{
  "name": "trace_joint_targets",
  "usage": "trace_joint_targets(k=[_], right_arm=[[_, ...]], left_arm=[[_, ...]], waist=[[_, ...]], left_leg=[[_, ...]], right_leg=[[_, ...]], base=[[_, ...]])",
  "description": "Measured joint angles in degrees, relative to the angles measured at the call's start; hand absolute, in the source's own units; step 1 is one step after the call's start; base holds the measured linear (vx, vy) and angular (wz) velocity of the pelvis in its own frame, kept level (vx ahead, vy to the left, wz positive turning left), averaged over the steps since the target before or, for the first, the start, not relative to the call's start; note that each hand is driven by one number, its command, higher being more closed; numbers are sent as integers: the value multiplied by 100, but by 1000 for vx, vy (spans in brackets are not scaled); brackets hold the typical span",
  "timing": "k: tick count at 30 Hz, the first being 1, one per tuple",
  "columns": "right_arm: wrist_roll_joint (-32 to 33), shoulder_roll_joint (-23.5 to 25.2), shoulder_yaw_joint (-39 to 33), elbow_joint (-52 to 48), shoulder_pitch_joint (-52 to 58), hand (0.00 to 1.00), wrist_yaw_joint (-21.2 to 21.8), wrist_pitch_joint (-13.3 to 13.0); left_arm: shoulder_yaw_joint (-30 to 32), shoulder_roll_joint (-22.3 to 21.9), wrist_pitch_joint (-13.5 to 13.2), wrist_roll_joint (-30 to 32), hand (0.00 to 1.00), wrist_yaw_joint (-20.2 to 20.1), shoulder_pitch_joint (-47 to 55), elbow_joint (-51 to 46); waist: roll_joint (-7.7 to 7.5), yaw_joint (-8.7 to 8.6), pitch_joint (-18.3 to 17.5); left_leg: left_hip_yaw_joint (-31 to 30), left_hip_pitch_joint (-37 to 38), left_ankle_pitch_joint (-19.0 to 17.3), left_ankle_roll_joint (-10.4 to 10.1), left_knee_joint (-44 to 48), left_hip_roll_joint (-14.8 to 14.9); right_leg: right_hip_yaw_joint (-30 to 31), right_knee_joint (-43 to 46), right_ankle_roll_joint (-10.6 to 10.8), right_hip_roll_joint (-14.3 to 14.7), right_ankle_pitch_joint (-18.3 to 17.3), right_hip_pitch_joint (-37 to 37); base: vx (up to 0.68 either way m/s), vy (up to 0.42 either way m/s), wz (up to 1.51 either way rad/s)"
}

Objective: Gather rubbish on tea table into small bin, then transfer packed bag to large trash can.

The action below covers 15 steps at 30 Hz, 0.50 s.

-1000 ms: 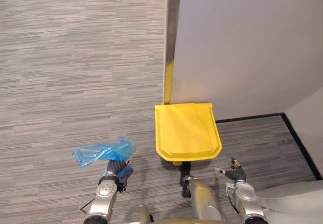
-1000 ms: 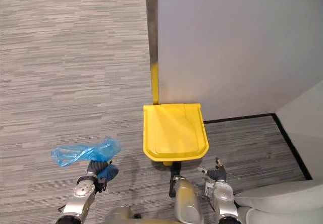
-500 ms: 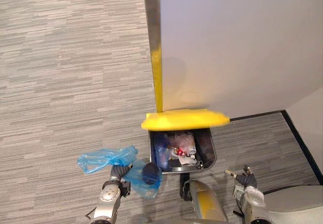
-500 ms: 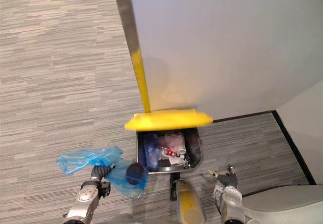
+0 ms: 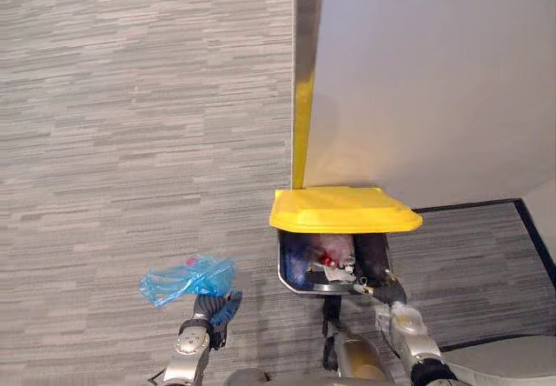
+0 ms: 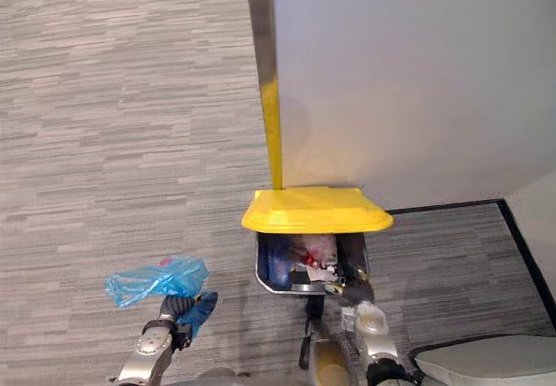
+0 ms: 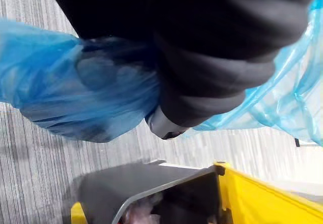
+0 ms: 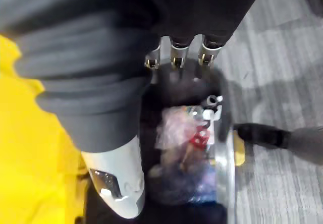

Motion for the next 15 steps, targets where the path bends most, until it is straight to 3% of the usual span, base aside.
trace_joint_targets(k=[1, 6, 8, 15], right_arm=[[0, -13, 91, -111, -239, 0, -6, -41], [0, -292, 332, -308, -1332, 0, -27, -165], [0, -490, 399, -308, -1579, 0, -31, -165], [-106, -1080, 610, -315, -2135, 0, -29, -143]], left_arm=[[-3, -2, -8, -4, 100, 6, -18, -80], [-85, -10, -101, -122, 100, 14, -120, -432], [-177, -18, -114, -142, 100, 12, -194, -510], [-470, -17, -181, -251, 100, -11, -125, -937]], waist=[[-10, 81, 11], [3, 165, 236], [-59, 248, 356], [-52, 250, 473]], left_leg=[[0, -72, -19, 0, 8, 11], [-7, -346, -380, 186, 152, 84], [-8, -495, -533, 235, 402, 87], [-8, -871, -834, 296, 1064, 119]], right_leg=[[-14, -10, -13, 4, 30, -58], [-78, -22, 5, 42, 191, -263], [-49, -22, 27, 38, 283, -289], [26, -19, 55, 51, 398, -402]], base=[[-78, -1, 18], [-122, 30, 6], [-130, 64, -5], [-53, 66, -5]])
